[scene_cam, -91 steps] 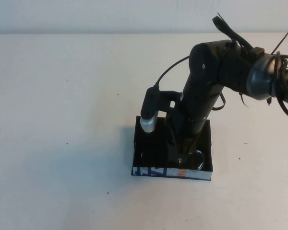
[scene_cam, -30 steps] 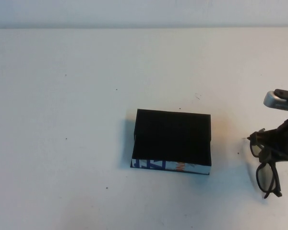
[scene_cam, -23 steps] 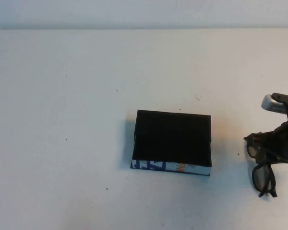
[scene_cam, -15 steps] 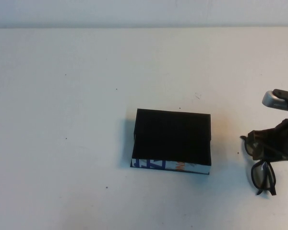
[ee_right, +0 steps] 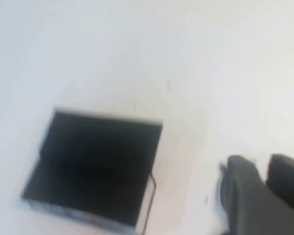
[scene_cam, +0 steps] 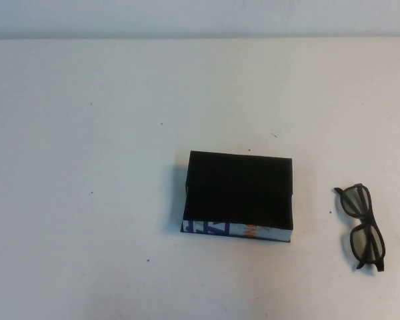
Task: Take glasses out of glasses case
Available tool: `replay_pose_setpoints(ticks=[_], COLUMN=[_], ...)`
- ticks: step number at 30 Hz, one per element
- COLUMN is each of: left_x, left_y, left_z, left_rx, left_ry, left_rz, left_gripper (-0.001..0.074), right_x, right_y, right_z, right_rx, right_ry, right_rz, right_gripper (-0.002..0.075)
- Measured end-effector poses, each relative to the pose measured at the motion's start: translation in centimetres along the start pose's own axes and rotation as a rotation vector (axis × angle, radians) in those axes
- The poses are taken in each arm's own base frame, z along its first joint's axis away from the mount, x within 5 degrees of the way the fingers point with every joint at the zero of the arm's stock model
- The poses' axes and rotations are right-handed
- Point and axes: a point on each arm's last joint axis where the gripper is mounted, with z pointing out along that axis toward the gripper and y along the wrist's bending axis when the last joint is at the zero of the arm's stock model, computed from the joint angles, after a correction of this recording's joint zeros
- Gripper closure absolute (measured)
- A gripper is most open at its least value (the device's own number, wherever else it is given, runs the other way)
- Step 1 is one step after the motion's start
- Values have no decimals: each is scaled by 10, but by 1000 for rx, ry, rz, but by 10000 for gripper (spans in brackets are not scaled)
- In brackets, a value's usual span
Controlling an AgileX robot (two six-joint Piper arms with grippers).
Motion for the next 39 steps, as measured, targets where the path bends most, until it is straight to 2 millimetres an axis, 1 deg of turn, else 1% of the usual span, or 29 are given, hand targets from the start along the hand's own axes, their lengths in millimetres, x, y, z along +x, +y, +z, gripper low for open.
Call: replay_pose_setpoints(ticks=[1, 3, 6, 10, 13, 17, 22, 27, 29, 33, 35, 39], left_x=[0, 0, 0, 0, 0, 0, 0, 0, 0, 0, 0, 0], left_y=[0, 0, 0, 0, 0, 0, 0, 0, 0, 0, 0, 0], left_z=[0, 0, 0, 0, 0, 0, 0, 0, 0, 0, 0, 0], left_rx=[0, 0, 0, 0, 0, 0, 0, 0, 0, 0, 0, 0], left_ry=[0, 0, 0, 0, 0, 0, 0, 0, 0, 0, 0, 0], left_rz=[0, 0, 0, 0, 0, 0, 0, 0, 0, 0, 0, 0], left_gripper=[740, 740, 740, 740, 740, 740, 740, 740, 740, 740, 740, 740], right_x=[5, 16, 34, 53, 62, 70, 81, 95, 103, 122, 135, 158], right_y=[1, 2, 0, -1, -1, -3, -10, -18, -21, -28, -33, -41], right_z=[-13, -36, -58, -76, -81, -77, -68, -64, -63, -55, -46, -40], right_rx=[-2, -7, -11, -23, -32, -26, 17, 70, 79, 90, 101, 137], right_ry=[-63, -180, -316, -406, -425, -395, -357, -425, -452, -448, -417, -387], right_rz=[-5, -18, -25, -36, -34, -44, -89, -149, -159, -164, -166, -135], right_gripper=[678, 713, 734, 741, 741, 742, 742, 742, 742, 742, 742, 742])
